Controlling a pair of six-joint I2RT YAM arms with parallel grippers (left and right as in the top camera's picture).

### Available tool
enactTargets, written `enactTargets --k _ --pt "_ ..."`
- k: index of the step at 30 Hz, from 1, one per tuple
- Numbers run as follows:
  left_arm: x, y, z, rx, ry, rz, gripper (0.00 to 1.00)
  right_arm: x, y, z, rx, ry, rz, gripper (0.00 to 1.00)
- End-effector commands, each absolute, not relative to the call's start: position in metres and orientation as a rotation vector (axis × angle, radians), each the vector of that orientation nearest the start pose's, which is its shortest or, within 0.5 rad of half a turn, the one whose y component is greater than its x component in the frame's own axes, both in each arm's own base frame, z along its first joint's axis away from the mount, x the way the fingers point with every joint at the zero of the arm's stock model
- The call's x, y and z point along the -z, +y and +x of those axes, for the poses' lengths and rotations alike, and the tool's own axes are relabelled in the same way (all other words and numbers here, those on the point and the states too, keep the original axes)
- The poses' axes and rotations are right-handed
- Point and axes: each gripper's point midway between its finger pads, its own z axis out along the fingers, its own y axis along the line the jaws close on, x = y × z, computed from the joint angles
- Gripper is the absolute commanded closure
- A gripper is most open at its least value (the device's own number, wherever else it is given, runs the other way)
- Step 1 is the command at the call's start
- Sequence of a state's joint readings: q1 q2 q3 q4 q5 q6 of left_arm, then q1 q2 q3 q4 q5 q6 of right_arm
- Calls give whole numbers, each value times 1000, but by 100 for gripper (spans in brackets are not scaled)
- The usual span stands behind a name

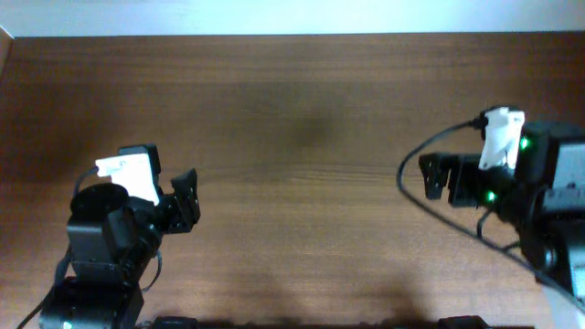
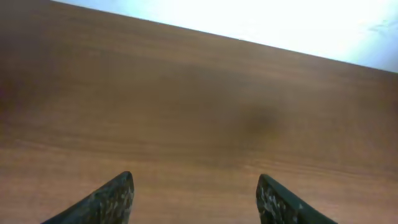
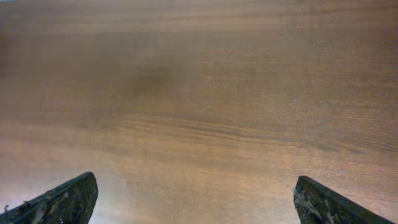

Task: Untangle cables

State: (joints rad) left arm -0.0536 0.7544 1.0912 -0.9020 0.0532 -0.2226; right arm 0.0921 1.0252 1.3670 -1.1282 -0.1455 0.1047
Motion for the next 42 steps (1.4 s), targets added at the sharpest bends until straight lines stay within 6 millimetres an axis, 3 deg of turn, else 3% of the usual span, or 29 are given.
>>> enactTargets --k 1,2,3,4,9,14,19,25,29,31,36,42 --pt "-290 -17 240 183 2178 -165 34 -297 45 242 -213 2340 -75 0" --pt "-288 -17 240 184 2185 -169 32 -294 44 238 -213 2339 -75 0" --pt "-288 -17 240 184 2184 -168 12 -292 44 237 -213 2343 -75 1" --pt "-288 -17 240 184 2184 -169 1 -289 44 239 -212 2356 -74 1" --pt "-288 -17 240 184 2186 -169 1 -269 46 253 -207 2442 -71 1" --pt "-278 -20 232 199 2239 -164 1 -222 49 278 -194 2630 -64 1" --pt "-274 -20 229 197 2258 -166 1 -153 51 297 -173 2886 -53 1" --pt "-274 -20 229 197 2257 -166 1 -71 51 297 -142 3174 -37 1" --pt "-276 -20 231 198 2247 -165 1 -27 52 305 -132 3251 -32 1" --pt "-276 -20 230 198 2248 -165 1 -18 53 316 -137 3221 -34 1" --pt "-275 -20 230 198 2251 -165 1 -18 56 340 -148 3123 -40 1" --pt "-275 -20 230 198 2251 -165 1 -18 57 346 -151 3099 -41 1"
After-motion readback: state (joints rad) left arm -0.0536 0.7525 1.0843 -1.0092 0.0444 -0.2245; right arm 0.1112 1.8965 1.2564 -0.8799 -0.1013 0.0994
